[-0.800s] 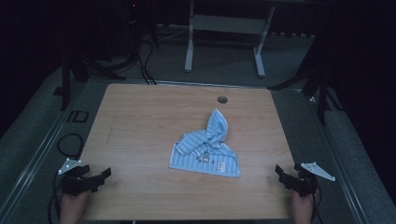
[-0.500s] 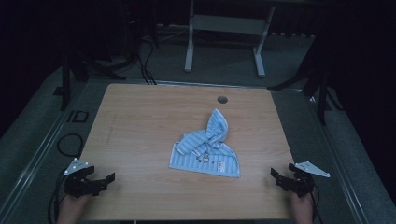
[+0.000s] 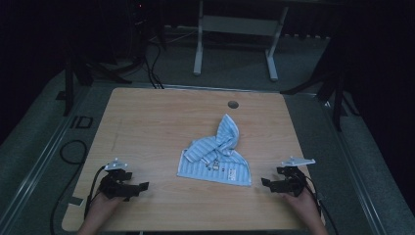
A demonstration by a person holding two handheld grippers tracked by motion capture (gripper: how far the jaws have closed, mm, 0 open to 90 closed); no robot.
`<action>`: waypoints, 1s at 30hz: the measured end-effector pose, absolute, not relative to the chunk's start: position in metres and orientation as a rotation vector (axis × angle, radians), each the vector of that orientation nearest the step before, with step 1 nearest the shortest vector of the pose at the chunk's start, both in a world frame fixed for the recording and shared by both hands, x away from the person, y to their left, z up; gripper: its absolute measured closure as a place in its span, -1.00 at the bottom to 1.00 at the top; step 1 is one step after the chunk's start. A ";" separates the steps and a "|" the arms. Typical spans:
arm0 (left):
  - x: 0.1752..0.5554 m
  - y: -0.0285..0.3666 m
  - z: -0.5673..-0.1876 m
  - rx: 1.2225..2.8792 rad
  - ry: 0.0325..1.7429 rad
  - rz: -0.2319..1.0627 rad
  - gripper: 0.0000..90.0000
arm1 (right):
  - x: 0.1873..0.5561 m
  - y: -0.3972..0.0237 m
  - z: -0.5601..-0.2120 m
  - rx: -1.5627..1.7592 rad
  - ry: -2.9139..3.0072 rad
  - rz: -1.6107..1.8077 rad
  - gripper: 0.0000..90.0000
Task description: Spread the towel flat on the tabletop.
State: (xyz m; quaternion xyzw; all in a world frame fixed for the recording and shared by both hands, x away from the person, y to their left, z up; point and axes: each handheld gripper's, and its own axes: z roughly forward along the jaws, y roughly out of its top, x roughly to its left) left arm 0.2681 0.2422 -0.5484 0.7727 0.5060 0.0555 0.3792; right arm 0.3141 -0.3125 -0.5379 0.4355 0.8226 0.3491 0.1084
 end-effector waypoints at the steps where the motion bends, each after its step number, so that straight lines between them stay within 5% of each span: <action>1: 0.271 0.237 -0.547 1.991 1.271 0.138 -0.70 | 0.317 -0.308 -0.537 1.260 2.435 1.017 -0.66; 6: 0.283 0.218 -0.542 2.047 1.198 0.169 -0.43 | 0.327 -0.290 -0.528 1.152 2.480 1.000 0.01; 10: 0.294 0.200 -0.538 2.064 1.143 0.172 -0.24 | 0.336 -0.276 -0.520 1.062 2.526 0.983 0.30; 30: 0.364 0.130 -0.529 2.160 1.002 0.147 -0.18 | 0.384 -0.192 -0.518 0.968 2.616 0.990 0.13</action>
